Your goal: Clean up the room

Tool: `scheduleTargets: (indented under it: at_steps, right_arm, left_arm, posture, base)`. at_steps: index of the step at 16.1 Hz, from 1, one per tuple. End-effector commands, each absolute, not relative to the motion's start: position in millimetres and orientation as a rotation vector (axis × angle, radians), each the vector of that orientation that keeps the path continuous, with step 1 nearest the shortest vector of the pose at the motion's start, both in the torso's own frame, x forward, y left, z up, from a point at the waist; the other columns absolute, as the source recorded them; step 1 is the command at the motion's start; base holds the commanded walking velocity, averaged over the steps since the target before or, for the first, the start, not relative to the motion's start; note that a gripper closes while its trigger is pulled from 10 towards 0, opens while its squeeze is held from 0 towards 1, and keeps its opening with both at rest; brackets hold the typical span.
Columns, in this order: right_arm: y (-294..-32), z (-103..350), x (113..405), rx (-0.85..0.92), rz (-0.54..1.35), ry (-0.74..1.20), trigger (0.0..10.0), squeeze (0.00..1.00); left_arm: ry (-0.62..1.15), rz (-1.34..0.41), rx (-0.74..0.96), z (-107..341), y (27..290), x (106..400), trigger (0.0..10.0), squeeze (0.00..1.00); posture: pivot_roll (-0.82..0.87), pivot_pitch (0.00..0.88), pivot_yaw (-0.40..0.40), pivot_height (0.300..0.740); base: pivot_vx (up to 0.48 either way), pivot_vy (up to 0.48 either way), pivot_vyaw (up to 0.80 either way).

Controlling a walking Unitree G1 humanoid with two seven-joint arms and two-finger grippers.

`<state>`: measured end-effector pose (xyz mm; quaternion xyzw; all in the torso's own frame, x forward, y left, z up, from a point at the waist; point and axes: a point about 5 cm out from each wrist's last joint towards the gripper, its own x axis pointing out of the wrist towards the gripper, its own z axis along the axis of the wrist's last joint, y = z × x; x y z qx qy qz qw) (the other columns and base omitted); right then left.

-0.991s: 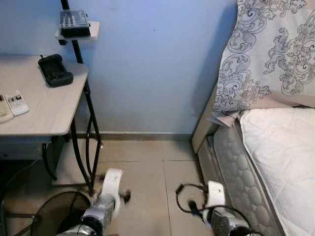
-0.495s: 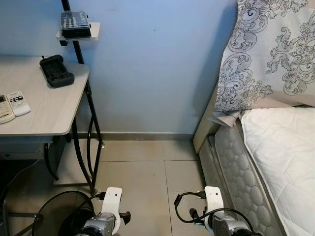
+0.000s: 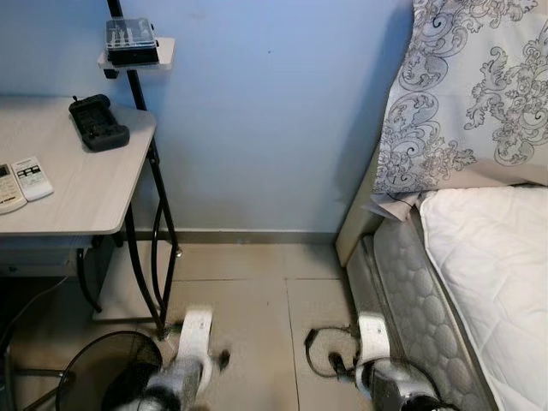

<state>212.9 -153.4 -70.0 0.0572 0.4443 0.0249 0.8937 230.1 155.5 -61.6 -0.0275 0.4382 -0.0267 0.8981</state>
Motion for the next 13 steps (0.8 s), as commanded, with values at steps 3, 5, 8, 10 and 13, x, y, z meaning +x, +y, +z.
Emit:
scheduleTargets:
  at_steps: [3,5,8,10,13]
  right_arm:
    - [-178.7,-7.4,253.1,0.039,0.043,0.477,10.0,0.0]
    - [-175.3,48.3,251.5,0.098,-0.013,0.205,10.0,0.0]
    - [-169.0,77.0,238.4,0.071,-0.023,0.065,10.0,0.0]
    - [-170.3,83.9,232.7,0.026,-0.036,0.033,10.0,0.0]
    - [-164.7,82.8,233.7,0.058,-0.072,0.067,10.0,0.0]
  left_arm:
    - [0.402,-0.128,-0.054,28.8,155.7,309.8,10.0,0.0]
    - [0.058,-0.197,-0.058,120.2,150.7,317.4,10.0,0.0]
    - [-0.115,-0.31,-0.045,160.7,145.4,290.1,10.0,0.0]
    - [-0.076,-0.339,-0.018,146.2,145.0,277.8,10.0,0.0]
    - [0.081,-0.247,-0.132,123.8,143.0,281.3,10.0,0.0]
  posture:
    - [0.03,0.0,-0.066,0.74]
    - [0.04,0.0,-0.052,0.74]
    - [0.05,0.0,-0.036,0.74]
    - [0.04,0.0,-0.024,0.74]
    - [0.02,0.0,-0.038,0.74]
  base:
    - [0.0,0.0,0.0]
    - [0.0,0.0,0.0]
    - [0.0,0.0,0.0]
    - [0.0,0.0,-0.76]
    - [0.0,0.0,-0.71]
